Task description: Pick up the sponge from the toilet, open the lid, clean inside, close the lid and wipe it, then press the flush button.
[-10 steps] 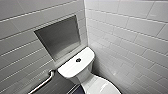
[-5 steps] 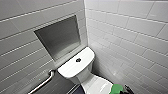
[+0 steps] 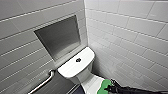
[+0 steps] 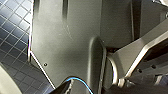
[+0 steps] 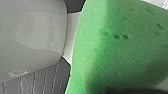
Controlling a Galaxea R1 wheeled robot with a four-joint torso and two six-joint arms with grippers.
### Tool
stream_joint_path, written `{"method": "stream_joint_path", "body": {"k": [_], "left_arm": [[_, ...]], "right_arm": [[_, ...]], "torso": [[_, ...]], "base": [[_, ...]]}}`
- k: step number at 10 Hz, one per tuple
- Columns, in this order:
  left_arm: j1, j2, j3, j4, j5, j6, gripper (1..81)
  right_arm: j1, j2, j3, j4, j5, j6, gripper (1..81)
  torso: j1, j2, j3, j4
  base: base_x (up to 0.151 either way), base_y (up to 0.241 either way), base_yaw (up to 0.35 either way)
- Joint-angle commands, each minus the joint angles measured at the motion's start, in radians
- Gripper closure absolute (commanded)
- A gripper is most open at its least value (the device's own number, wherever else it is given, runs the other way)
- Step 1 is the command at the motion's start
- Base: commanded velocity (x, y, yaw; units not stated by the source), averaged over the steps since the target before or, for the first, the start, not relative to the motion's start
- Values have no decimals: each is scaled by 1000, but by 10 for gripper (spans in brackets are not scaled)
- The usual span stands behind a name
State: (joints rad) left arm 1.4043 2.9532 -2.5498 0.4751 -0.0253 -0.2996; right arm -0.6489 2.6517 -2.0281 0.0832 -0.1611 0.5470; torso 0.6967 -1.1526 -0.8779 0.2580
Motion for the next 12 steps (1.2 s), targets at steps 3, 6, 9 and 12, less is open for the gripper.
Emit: {"method": "stream_joint_path", "body": {"k": [3, 6, 9, 12], "left_arm": [[-5, -28, 0, -4, 73, 4, 10], [-3, -26, 0, -4, 74, 4, 10], [-3, -25, 0, -4, 74, 4, 10], [-4, -23, 0, 0, 76, 4, 10]], "right_arm": [[157, 285, -367, -8, -86, 33, 811], [173, 355, -483, -13, -58, 27, 811], [153, 355, -437, -31, -51, 27, 811], [150, 359, -383, -31, -31, 27, 811]], "torso": [[0, 0, 0, 0], [0, 0, 0, 0], [0, 0, -94, 0], [0, 0, -50, 0]], "base": [[0, 0, 0], [0, 0, 0], [0, 0, 0], [0, 0, 0]]}}
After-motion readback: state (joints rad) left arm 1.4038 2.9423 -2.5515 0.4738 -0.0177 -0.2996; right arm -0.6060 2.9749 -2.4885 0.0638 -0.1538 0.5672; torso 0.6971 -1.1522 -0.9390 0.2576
